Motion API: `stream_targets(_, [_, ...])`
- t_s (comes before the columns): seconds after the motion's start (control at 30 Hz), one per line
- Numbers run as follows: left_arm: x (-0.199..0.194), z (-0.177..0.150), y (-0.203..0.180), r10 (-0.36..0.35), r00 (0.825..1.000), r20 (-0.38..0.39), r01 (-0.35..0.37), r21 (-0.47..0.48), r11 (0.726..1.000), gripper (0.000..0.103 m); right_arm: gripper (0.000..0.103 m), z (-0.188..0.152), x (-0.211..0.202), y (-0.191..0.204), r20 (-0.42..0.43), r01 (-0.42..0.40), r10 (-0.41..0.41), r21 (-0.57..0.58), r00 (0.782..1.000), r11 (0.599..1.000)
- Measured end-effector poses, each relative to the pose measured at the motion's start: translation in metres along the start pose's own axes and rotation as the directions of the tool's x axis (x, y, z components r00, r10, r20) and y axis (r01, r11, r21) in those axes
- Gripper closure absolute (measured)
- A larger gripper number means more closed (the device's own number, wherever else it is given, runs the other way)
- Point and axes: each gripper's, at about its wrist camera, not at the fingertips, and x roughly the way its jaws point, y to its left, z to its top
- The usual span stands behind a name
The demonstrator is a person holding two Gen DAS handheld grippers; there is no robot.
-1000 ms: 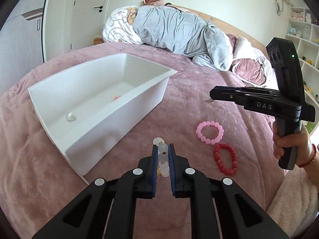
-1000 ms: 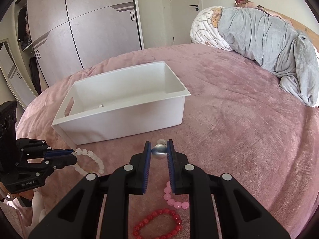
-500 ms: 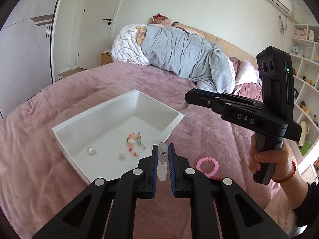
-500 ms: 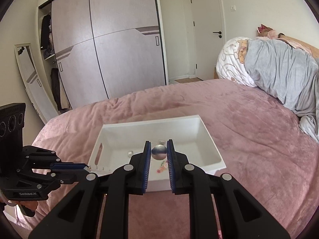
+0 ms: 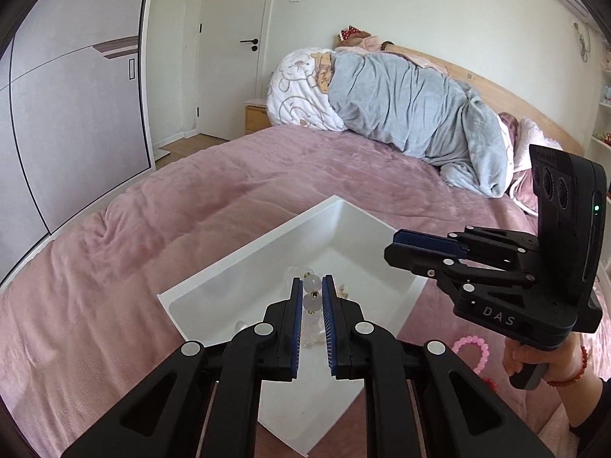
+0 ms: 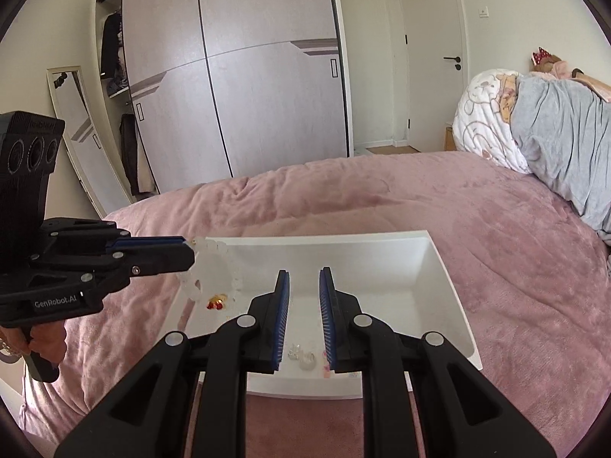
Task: Organize jewelry
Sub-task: 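Drop white bracelet into bin with left tool while right tool drops heart pendant, then withdraw both tools from the bin toward the pink and red bracelets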
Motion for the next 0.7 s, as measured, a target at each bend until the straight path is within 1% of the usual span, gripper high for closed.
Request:
stream_targets(0.07, [0.016, -0.005, 0.002, 0.013, 1.0, -0.027, -0.013, -0.002, 1.0, 0.088, 0.086, -0.005, 0.005, -0.008, -0.009, -0.006, 0.006, 0.025, 1.0, 1.0])
stream_targets(0.2, [0.04, -0.012, 0.006, 0.027, 0.998, -0.055, -0.028, -0.01, 1.0, 0.088, 0.086, -0.012, 0.011, -0.019, -0.019, 0.0, 0.0, 0.042, 1.0, 0.999])
stream_targets(0.33, [0.063, -0.017, 0.01, 0.049, 0.994, -0.097, -0.05, -0.012, 0.999, 0.087, 0.084, -0.017, 0.015, -0.025, -0.033, 0.003, -0.001, 0.058, 0.999, 0.998])
stream_targets(0.4, [0.073, -0.017, 0.009, 0.074, 0.991, -0.115, -0.075, 0.002, 0.997, 0.085, 0.075, -0.018, 0.014, -0.025, -0.037, 0.009, -0.007, 0.056, 0.999, 0.998])
stream_targets(0.43, [0.075, -0.017, 0.008, 0.087, 0.99, -0.114, -0.087, 0.004, 0.996, 0.076, 0.061, -0.018, 0.012, -0.025, -0.03, 0.016, -0.014, 0.054, 0.999, 0.998])
stream_targets(0.47, [0.076, -0.018, 0.008, 0.097, 0.989, -0.109, -0.097, 0.002, 0.995, 0.07, 0.052, -0.018, 0.009, -0.025, -0.023, 0.02, -0.018, 0.054, 1.0, 0.998])
stream_targets(0.53, [0.075, -0.018, 0.008, 0.108, 0.99, -0.095, -0.11, -0.012, 0.994, 0.068, 0.048, -0.016, 0.003, -0.026, -0.014, 0.027, -0.026, 0.054, 1.0, 0.998])
stream_targets(0.57, [0.073, -0.017, 0.007, 0.114, 0.989, -0.089, -0.117, -0.022, 0.993, 0.058, 0.046, -0.015, 0.0, -0.027, -0.01, 0.029, -0.029, 0.057, 1.0, 0.998])
stream_targets(0.6, [0.07, -0.016, 0.007, 0.124, 0.989, -0.079, -0.127, -0.036, 0.991, 0.053, 0.043, -0.013, -0.004, -0.027, -0.003, 0.037, -0.036, 0.061, 0.999, 0.997])
stream_targets(0.63, [0.065, -0.015, 0.006, 0.129, 0.99, -0.062, -0.132, -0.051, 0.99, 0.047, 0.036, -0.012, -0.01, -0.028, 0.007, 0.043, -0.043, 0.066, 0.999, 0.997])
stream_targets(0.67, [0.06, -0.014, 0.005, 0.131, 0.991, -0.042, -0.133, -0.068, 0.989, 0.045, 0.03, -0.01, -0.017, -0.029, 0.023, 0.045, -0.047, 0.073, 0.999, 0.996])
stream_targets(0.7, [0.053, -0.012, 0.004, 0.134, 0.991, -0.023, -0.135, -0.081, 0.987, 0.042, 0.027, -0.008, -0.026, -0.031, 0.043, 0.043, -0.047, 0.081, 0.998, 0.996])
